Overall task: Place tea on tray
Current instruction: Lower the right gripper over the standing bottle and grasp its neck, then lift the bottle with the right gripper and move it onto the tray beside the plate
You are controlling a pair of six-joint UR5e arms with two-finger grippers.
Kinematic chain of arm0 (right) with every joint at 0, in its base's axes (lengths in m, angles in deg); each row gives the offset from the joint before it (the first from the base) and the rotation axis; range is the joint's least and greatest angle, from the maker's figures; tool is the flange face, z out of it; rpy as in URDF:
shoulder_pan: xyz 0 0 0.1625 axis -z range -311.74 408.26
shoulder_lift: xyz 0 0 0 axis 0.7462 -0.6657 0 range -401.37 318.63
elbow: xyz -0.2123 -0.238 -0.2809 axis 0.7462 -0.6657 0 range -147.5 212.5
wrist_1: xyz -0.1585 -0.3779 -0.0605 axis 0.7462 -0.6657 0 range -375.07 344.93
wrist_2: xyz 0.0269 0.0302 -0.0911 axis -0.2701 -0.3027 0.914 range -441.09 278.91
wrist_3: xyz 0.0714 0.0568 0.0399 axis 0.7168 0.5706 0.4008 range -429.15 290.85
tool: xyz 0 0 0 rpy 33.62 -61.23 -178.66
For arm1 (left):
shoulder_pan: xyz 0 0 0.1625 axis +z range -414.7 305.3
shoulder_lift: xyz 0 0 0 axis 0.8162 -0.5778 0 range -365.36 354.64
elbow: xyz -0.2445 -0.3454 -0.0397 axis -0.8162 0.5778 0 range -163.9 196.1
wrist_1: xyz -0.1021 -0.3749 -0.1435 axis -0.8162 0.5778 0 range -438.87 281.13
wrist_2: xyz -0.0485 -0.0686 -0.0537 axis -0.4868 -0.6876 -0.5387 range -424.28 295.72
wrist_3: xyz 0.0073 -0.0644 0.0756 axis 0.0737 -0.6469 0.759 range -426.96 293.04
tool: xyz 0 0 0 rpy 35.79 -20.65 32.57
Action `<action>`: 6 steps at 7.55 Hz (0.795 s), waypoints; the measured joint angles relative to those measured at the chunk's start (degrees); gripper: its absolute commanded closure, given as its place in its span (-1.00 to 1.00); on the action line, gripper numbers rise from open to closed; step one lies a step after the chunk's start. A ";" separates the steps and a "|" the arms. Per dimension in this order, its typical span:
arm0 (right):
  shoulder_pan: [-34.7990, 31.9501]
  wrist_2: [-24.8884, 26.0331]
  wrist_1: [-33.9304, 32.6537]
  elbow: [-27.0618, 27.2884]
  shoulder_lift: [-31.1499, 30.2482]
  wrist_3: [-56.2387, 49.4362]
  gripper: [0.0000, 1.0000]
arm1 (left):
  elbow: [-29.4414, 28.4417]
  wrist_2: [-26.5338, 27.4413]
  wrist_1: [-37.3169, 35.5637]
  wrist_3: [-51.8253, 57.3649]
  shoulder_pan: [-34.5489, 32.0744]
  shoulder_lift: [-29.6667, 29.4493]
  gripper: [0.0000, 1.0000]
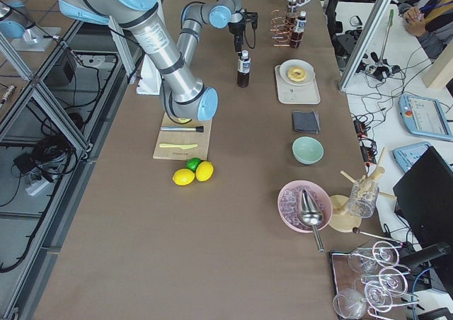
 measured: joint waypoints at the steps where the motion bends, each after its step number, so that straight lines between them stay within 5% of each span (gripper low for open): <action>1: -0.41 0.20 0.09 -1.04 0.17 -1.00 -0.42 | 0.07 -0.03 0.00 -0.03 -0.02 0.04 -0.96; 2: -0.62 0.31 0.10 -1.55 0.23 -1.82 -0.13 | 0.16 -0.04 0.00 -0.08 -0.02 0.03 -0.96; 4: -0.78 0.39 -0.02 -1.67 0.28 -2.33 0.84 | 0.27 -0.09 0.00 -0.19 0.01 -0.14 -0.96; 6: -0.74 0.38 -0.05 -1.60 0.34 -2.05 1.00 | 0.35 -0.13 -0.07 -0.42 0.02 -0.37 -0.96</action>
